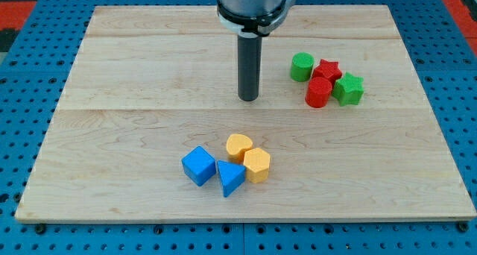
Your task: Move your arm towards the bottom right of the board
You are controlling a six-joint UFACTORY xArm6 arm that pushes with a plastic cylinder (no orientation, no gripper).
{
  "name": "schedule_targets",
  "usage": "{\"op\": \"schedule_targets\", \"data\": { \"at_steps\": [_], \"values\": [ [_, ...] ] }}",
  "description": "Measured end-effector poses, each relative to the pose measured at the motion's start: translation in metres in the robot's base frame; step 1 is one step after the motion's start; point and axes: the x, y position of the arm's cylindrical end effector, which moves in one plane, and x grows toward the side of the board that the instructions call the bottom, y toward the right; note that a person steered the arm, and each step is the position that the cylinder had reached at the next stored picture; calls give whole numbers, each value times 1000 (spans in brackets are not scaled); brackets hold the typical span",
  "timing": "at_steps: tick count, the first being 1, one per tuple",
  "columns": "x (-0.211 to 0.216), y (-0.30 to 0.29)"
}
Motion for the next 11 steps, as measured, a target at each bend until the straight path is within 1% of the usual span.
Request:
{"op": "schedule_targets", "data": {
  "at_steps": [3,4,5,10,11],
  "values": [
    [-19,-19],
    [-19,-46],
    [-20,-55],
    [-30,-56],
    [24,-2]
  ]
}}
